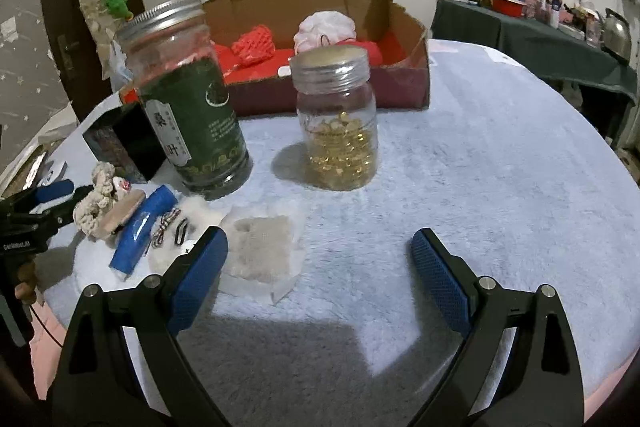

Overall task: Organize soft objects
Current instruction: 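Move both tools back toward the remaining soft items on the blanket, then grasp the black scrunchie with the left tool while the right tool grasps the white tag cloth, then carry the black scrunchie and white cloth into the red-lined box with both tools, then open both tools to release the scrunchie and cloth in the box, then move both tools back toward the remaining items on the blanket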

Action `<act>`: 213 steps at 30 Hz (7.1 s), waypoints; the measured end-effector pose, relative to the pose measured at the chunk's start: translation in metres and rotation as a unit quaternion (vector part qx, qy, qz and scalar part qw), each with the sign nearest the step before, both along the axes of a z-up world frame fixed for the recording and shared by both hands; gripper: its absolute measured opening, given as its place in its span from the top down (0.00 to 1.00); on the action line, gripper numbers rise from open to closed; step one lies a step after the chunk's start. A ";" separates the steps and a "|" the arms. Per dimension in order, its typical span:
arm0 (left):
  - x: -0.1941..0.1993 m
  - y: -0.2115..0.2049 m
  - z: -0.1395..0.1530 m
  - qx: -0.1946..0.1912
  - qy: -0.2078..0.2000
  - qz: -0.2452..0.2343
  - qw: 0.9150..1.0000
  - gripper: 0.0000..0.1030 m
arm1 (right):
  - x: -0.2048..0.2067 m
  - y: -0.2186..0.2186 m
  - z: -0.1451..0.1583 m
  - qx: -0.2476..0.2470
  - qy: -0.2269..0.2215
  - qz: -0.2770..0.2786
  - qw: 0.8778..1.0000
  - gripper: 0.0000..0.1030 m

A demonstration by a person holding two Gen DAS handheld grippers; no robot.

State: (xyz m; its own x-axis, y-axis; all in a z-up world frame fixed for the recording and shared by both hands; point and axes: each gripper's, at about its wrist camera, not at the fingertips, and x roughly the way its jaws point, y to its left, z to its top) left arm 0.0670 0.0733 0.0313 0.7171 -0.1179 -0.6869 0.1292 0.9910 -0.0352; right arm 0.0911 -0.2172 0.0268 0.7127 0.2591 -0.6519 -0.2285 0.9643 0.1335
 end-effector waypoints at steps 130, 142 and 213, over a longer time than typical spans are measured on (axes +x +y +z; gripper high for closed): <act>0.189 -0.017 0.045 0.014 0.091 -0.089 0.992 0.73 | 0.191 0.022 0.066 -0.129 0.065 0.131 0.981 0.88; 0.211 -0.025 0.028 0.048 0.131 -0.086 0.986 0.72 | 0.219 0.039 0.039 -0.176 0.148 0.127 0.965 0.87; -0.001 -0.049 0.133 -0.055 -0.192 -0.039 0.979 0.00 | 0.004 0.011 0.143 -0.031 -0.143 0.024 0.989 0.20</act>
